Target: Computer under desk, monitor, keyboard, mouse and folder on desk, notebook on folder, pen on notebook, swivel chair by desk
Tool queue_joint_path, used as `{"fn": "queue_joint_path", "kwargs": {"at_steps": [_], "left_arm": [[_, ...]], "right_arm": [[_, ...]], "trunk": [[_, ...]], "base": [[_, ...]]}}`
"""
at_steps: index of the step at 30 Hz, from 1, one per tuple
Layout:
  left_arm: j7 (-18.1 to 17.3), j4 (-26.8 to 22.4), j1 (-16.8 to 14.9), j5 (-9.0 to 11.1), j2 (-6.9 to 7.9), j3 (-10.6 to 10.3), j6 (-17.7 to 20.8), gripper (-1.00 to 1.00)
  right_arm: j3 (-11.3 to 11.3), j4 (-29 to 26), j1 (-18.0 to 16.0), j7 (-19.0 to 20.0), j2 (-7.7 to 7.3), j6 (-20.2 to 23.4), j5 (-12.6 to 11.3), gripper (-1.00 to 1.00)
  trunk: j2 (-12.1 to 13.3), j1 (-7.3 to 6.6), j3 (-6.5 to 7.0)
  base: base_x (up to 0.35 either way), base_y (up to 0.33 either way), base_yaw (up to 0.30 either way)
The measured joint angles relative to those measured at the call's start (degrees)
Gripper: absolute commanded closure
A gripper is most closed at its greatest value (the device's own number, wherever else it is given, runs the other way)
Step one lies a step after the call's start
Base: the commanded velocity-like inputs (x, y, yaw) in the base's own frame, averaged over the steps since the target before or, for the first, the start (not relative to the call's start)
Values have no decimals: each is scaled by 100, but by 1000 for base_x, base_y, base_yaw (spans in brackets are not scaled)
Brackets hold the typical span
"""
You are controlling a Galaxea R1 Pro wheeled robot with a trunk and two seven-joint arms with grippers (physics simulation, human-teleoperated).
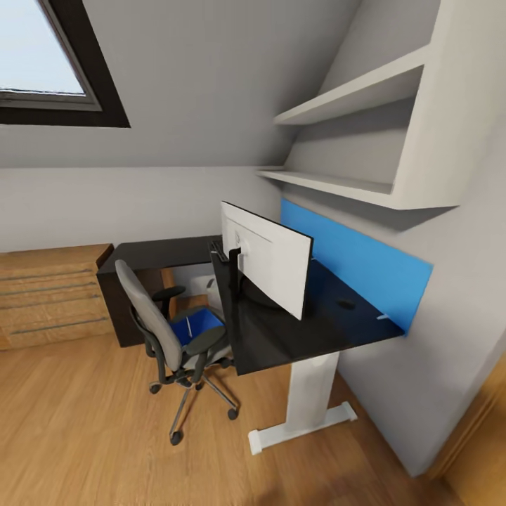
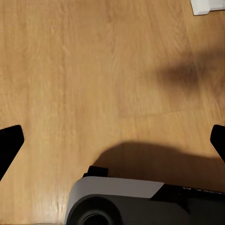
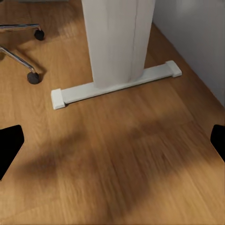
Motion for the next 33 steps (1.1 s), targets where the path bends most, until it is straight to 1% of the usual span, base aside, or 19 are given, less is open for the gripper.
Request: {"fn": "queue_joint_path", "kwargs": {"at_steps": [14,18,20,21,26,28,33], "left_arm": [[3,-1,-2,0,3,0,-4,-100],[10,-1,-2,14,42,14,-6,-100],[14,0,-2,73,96,41,-17,-100],[14,0,-2,125,118,95,-50,-100],[3,0,-2,353,149,302,-324,-100],[0,0,-1,407,153,368,-402,-100],[-5,1,1,439,156,415,-451,-100]], "right_arm": [[4,148,0,2,0,0,6,-100],[4,158,0,1,0,0,7,-100],[6,163,0,5,0,0,8,-100],[5,164,0,6,0,0,8,-100],[3,167,0,3,0,6,8,-100],[1,167,0,3,0,8,8,-100],[0,167,-1,4,-4,17,8,-100]], "trunk": [[0,0,-44],[0,0,-57],[0,0,-63],[0,0,-66],[0,0,-84],[0,0,-91],[0,0,-111]], "base": [[0,0,281],[0,0,281],[0,0,280],[0,0,278],[0,0,272],[0,0,262],[0,150,169]]}}
